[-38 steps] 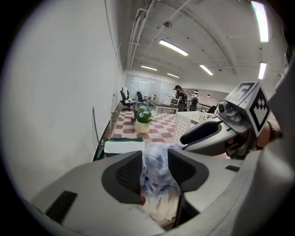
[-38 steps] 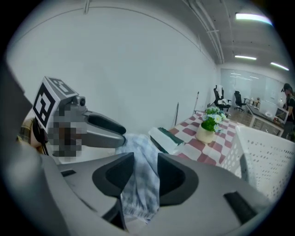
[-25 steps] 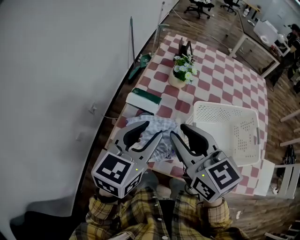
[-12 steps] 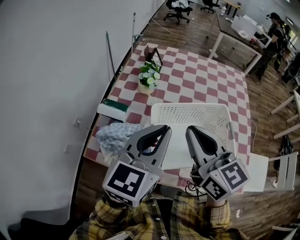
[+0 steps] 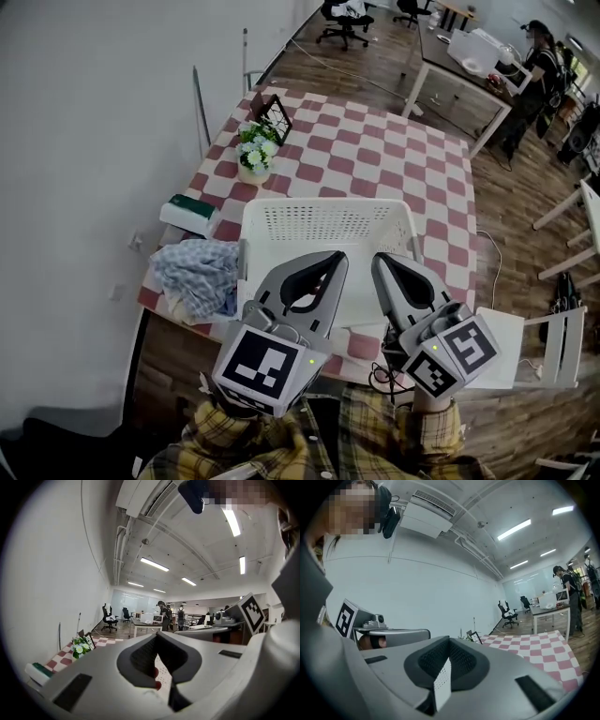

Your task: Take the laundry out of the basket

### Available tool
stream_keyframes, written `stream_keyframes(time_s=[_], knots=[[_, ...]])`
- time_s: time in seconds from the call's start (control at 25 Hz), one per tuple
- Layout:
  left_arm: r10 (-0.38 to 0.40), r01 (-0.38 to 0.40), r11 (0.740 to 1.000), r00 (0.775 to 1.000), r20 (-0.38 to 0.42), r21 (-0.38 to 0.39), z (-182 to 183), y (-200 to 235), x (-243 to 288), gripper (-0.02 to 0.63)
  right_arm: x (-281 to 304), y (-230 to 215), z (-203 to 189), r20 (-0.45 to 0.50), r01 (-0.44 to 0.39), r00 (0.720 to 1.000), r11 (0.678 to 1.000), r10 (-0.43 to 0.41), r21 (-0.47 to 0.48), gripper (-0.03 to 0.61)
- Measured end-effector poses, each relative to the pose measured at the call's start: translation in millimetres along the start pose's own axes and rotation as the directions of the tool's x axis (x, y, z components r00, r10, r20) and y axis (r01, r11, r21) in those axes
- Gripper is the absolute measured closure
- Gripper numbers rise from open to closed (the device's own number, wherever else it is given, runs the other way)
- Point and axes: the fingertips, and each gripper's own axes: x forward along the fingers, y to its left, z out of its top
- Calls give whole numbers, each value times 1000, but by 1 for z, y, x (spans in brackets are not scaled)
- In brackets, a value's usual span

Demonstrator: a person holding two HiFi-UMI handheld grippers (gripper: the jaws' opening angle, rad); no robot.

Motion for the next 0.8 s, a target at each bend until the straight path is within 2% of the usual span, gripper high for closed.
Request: stream_keyframes(time_s=[0.32,0.44,0.8], knots=[[19,-19,1000,1000,-8,24,2,-6,9,585,-5,-9,4,3,-20,1000,1000,20,7,577],[20,-19,1000,1000,-20,8,3,-4,12,585,0,-8,6,1,-28,1000,1000,28,5,577],[-5,5,1000,1000,-30,11,2,1,21,586,10,-10,8,-4,-22,1000,1000,22,-9,577]])
